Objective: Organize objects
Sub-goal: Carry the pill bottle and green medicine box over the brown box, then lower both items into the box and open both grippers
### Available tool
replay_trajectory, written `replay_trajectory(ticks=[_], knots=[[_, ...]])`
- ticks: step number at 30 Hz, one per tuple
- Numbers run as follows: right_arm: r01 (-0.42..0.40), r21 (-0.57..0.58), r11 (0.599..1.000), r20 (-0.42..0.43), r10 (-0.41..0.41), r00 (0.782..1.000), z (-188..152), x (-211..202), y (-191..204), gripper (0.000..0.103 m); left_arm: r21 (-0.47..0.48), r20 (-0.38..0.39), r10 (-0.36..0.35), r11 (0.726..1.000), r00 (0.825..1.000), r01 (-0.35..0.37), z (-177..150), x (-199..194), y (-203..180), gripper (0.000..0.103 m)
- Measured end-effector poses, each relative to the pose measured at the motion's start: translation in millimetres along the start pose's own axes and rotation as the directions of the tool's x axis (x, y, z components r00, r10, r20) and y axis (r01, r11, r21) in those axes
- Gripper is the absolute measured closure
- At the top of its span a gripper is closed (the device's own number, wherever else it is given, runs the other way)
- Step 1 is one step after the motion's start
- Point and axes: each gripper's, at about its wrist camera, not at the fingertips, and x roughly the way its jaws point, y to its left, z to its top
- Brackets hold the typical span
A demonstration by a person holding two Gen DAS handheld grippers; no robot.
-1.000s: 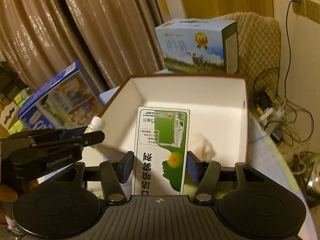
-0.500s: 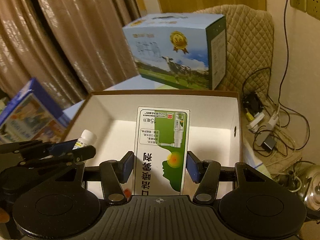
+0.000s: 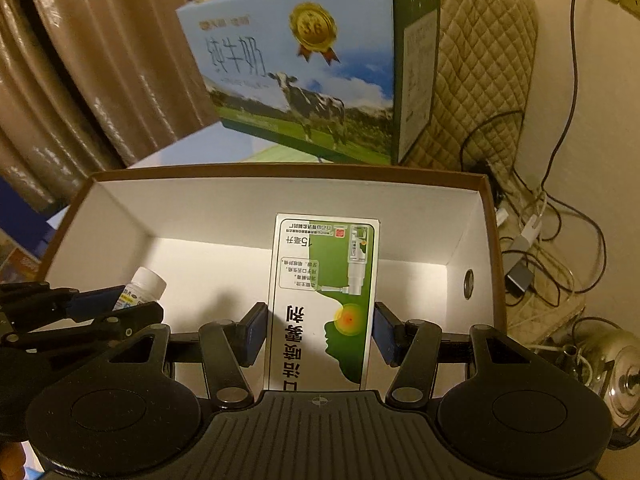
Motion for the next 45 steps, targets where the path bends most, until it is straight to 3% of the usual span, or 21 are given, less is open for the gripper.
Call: replay_trajectory(ticks=[5, 24, 27, 32, 36, 45], knots=[[0.017, 0.032, 0.999, -0.022, -0.017, 1.000, 4, 11, -6, 0.050, 0.005, -0.019, -0.008, 1.000, 1.000, 0.008, 6, 13, -2, 0.081], [-0.026, -0.037, 0.999, -0.022, 0.025, 0.999, -8, 1, -7, 0.050, 0.014, -0.033, -0.013, 1.000, 0.999, 0.013, 8, 25, -13, 0.080], [-0.043, -0.052, 0.998, -0.021, 0.042, 0.999, -11, -3, -7, 0.049, 0.012, -0.021, -0.018, 1.000, 1.000, 0.018, 9, 22, -14, 0.069], [-0.070, -0.070, 0.995, -0.015, 0.069, 0.998, -19, -15, -6, 0.048, 0.005, -0.006, -0.015, 1.000, 1.000, 0.015, 7, 14, -11, 0.059], [-0.086, -0.083, 0.993, -0.002, 0.086, 0.996, -26, -27, -4, 0.045, -0.016, -0.001, -0.009, 1.000, 1.000, 0.009, 2, 2, -4, 0.043], [-0.128, -0.090, 0.988, 0.048, 0.132, 0.990, -41, -63, 2, 0.037, -0.077, 0.043, 0.022, 0.997, 0.999, -0.019, -14, -45, 12, 0.028]])
